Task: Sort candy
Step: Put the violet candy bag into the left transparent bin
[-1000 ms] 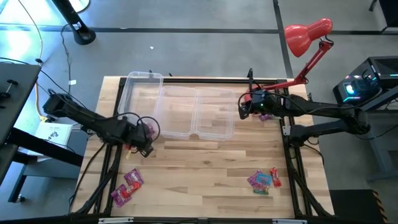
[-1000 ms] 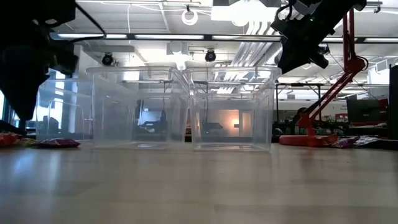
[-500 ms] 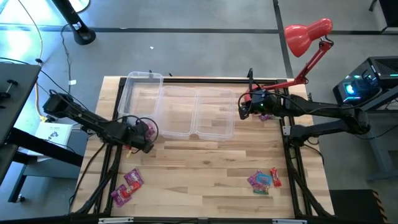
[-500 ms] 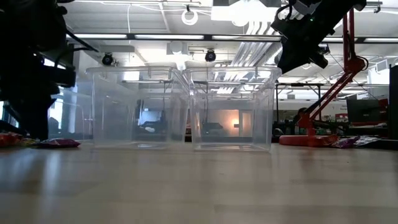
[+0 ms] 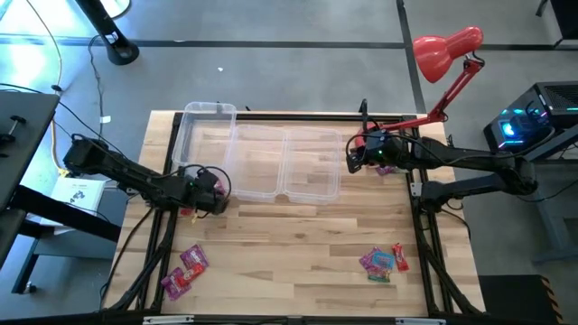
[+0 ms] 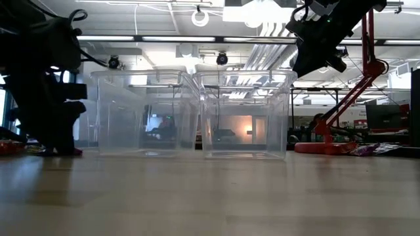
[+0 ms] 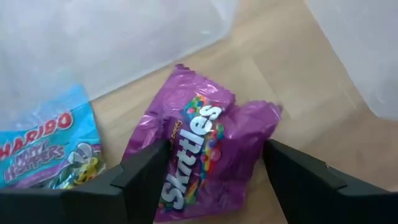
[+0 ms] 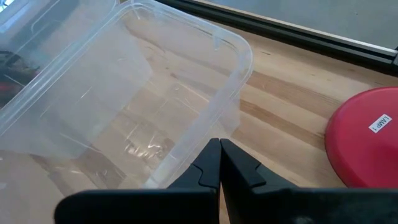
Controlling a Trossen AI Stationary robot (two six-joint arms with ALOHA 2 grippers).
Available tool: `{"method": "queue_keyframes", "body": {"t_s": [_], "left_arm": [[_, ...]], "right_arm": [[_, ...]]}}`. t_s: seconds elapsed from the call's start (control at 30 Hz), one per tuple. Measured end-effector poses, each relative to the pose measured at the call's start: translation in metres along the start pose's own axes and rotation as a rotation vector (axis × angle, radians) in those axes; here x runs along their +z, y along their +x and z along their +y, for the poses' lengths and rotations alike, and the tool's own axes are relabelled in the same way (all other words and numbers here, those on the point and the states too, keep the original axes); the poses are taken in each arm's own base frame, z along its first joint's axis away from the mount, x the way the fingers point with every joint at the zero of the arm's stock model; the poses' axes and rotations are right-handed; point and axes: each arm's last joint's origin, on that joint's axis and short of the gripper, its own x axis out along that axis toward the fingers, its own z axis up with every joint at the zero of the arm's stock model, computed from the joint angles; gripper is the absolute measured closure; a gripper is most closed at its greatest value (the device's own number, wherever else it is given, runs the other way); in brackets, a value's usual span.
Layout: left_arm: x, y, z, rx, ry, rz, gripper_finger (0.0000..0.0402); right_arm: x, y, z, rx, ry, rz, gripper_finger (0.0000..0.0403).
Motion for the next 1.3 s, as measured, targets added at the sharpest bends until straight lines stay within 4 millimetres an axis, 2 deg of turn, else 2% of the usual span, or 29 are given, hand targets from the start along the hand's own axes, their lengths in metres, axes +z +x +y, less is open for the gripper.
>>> {"method": "queue_keyframes", "body": {"t_s": [0.13,0.2,0.3,0.43,0.47,0.63,0.77,0.9,1.0,1.1,1.2,1.3], "left_arm": [[0.0,0.001,0.0,-0.009,-0.069,-0.005,0.0149],[0.001,0.0,-0.002,-0.029,-0.07,-0.003,0.0169],[0.002,-0.004,-0.006,-0.053,-0.07,0.022,0.0237],[0.004,-0.014,-0.015,-0.124,-0.018,0.078,0.0368],[0.004,-0.017,-0.017,-0.149,-0.006,0.096,0.0379],[0.006,-0.041,-0.024,-0.212,0.067,0.158,0.0376],[0.01,-0.069,-0.026,-0.292,0.169,0.171,0.0383],[0.017,-0.107,-0.03,-0.507,0.325,0.131,0.0387],[0.027,-0.144,-0.033,-0.732,0.387,0.004,0.0389],[0.043,-0.175,-0.031,-0.842,0.317,-0.186,0.0391],[0.062,-0.199,-0.028,-0.856,0.273,-0.435,0.0392],[0.081,-0.213,-0.023,-0.75,0.281,-0.632,0.0393]], "right_arm": [[0.0,0.0,0.0,0.002,0.011,-0.003,0.0403],[0.0,0.0,0.0,0.002,0.023,-0.002,0.0403],[0.0,0.0,0.0,0.004,0.023,-0.002,0.0403],[0.0,0.0,0.001,0.005,0.023,-0.002,0.0403],[0.0,0.0,0.001,0.006,0.023,-0.001,0.0403],[0.0,0.0,0.001,0.007,0.017,0.001,0.0403],[0.0,0.0,0.001,0.012,0.007,0.005,0.0403],[-0.001,0.0,0.002,0.038,-0.013,0.025,0.0403],[-0.001,0.0,0.002,0.059,-0.03,0.038,0.0403],[-0.001,0.0,0.003,0.069,-0.031,0.045,0.0403],[-0.001,0.0,0.003,0.071,-0.047,0.041,0.0403],[0.001,0.0,0.004,0.084,-0.063,0.024,0.0403]]}}
